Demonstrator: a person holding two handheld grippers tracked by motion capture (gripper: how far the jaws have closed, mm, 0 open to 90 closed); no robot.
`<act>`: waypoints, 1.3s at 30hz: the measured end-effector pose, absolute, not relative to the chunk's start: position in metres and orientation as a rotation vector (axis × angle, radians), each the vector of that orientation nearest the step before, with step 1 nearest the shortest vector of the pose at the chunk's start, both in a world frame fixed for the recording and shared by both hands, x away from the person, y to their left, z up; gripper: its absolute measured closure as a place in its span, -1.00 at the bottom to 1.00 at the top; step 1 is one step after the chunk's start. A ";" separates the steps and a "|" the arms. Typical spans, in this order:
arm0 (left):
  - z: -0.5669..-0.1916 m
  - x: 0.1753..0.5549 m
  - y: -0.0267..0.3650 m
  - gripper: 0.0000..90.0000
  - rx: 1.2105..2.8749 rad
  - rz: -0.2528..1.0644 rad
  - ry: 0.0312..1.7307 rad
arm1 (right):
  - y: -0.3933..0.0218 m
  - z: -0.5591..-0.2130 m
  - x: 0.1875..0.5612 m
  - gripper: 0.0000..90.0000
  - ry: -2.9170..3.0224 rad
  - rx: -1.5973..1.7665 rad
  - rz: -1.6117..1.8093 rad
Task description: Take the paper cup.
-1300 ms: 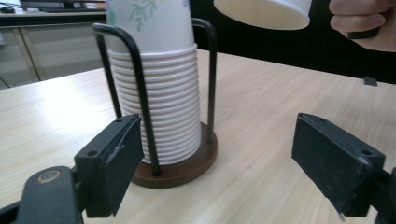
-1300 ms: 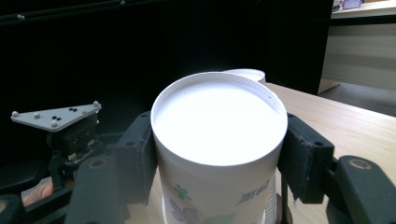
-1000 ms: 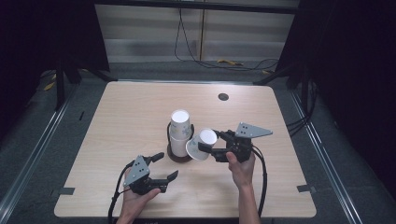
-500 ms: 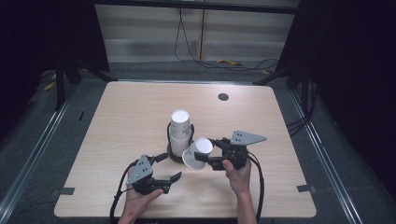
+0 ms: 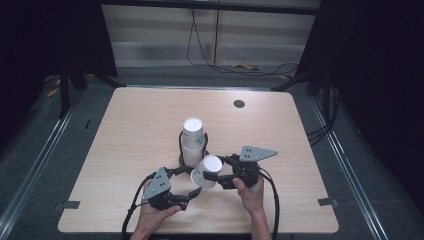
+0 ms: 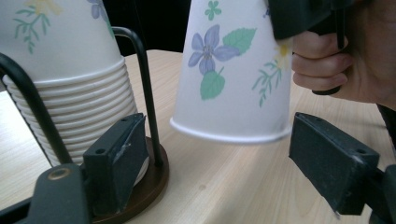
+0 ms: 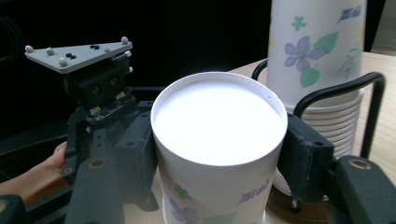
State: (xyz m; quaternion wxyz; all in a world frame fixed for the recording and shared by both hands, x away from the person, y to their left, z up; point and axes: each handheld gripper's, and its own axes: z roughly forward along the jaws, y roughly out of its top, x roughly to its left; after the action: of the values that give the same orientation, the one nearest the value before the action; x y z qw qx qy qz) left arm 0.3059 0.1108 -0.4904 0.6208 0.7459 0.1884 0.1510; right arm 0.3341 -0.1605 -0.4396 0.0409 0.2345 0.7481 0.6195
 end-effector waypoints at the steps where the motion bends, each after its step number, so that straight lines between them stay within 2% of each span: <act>1: -0.491 0.306 0.110 -0.57 1.714 0.343 0.431 | -0.160 -0.440 0.334 -0.20 2.293 0.714 1.898; 9: -0.495 0.306 0.103 -0.53 1.720 0.305 0.407 | -0.154 -0.448 0.330 -0.20 2.315 0.717 1.907; 22: -0.498 0.305 0.098 -0.53 1.732 0.327 0.376 | -0.144 -0.451 0.329 -0.20 2.333 0.694 1.931; 39: -0.501 0.309 0.089 -0.49 1.730 0.314 0.372 | -0.151 -0.456 0.328 -0.22 2.306 0.726 1.949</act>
State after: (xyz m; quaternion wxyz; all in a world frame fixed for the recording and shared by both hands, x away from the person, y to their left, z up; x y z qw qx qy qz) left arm 0.3089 0.0891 -0.5012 0.6229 0.7531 0.1619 0.1366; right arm 0.3281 -0.1506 -0.4557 0.0183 0.2339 0.7424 0.6275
